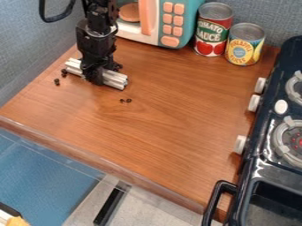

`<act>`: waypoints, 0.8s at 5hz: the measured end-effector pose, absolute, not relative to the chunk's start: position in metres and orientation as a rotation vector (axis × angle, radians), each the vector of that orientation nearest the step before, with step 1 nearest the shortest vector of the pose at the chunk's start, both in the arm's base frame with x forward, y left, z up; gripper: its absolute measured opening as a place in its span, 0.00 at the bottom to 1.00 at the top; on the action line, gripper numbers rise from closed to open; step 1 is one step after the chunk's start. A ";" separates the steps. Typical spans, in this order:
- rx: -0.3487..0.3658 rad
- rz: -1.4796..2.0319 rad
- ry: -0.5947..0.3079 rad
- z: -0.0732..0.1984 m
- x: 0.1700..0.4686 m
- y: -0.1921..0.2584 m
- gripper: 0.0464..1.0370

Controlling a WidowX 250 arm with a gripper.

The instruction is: Sweep into pile

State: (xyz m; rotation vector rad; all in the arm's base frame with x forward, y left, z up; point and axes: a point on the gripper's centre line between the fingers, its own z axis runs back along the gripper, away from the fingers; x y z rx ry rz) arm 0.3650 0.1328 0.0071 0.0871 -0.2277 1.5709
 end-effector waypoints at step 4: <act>-0.034 1.523 -0.268 0.044 0.337 0.111 0.35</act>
